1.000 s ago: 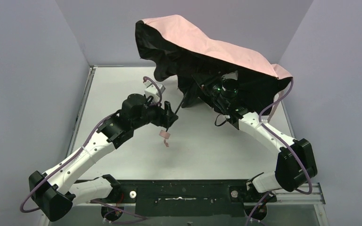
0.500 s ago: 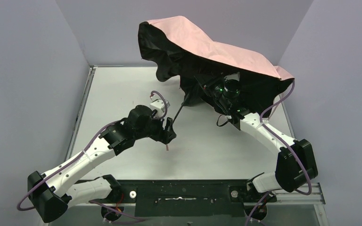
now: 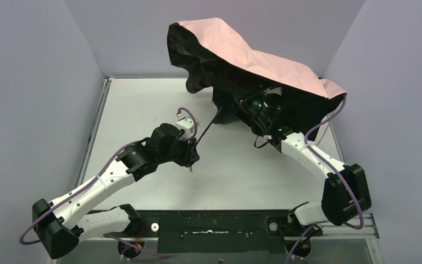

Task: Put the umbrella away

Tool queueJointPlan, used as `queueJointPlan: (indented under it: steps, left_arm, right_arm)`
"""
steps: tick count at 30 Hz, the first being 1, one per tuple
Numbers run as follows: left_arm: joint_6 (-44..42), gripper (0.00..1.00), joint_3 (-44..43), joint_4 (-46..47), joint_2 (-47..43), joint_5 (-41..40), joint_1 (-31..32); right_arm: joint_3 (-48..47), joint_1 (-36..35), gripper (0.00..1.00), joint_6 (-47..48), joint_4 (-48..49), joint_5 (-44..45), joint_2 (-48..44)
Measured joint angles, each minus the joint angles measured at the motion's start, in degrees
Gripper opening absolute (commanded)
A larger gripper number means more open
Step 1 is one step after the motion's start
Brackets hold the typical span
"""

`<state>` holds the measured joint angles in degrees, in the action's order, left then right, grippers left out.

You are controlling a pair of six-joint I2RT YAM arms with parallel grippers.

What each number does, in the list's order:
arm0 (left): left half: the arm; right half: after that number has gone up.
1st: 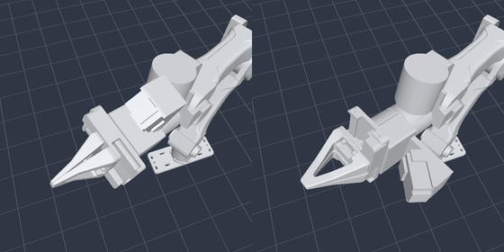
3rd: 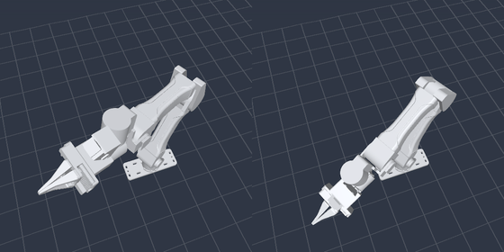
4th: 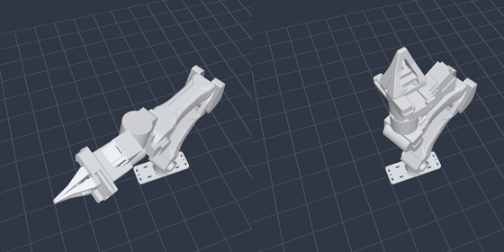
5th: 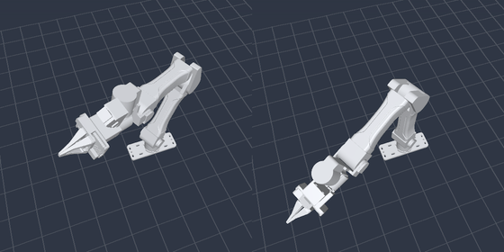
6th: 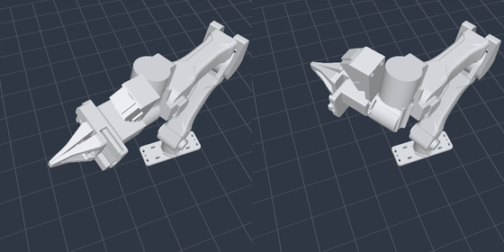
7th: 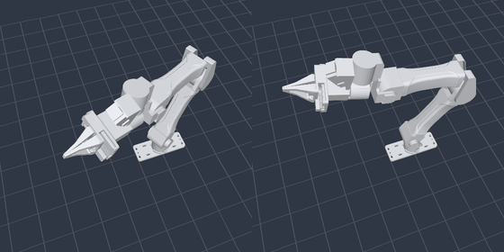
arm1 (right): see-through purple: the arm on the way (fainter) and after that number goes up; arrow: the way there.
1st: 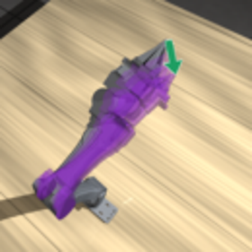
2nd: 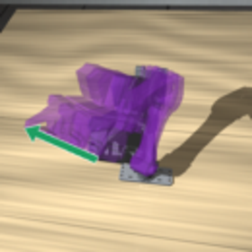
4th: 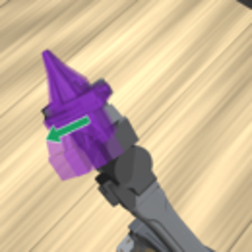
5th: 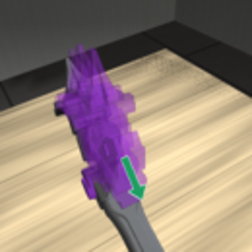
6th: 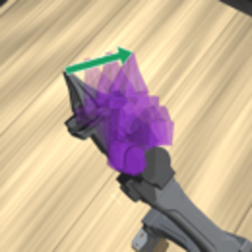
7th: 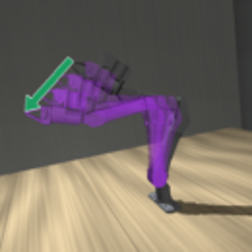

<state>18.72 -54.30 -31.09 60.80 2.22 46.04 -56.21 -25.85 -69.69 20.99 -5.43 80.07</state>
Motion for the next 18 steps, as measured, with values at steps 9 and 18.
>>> queueJointPlan:
  steps: [9, 18]
  left_arm:
    - [-1.11, 0.0, -5.79, 1.2, 5.53, -2.01, 0.11]
    - [-1.53, 0.0, -15.3, 6.93, 14.88, -6.32, -0.76]
  right_arm:
    - [1.38, -1.79, 0.0, 0.24, -1.6, 1.25, -0.79]
    - [2.51, -13.25, 0.0, 1.7, -3.58, 1.92, -2.71]
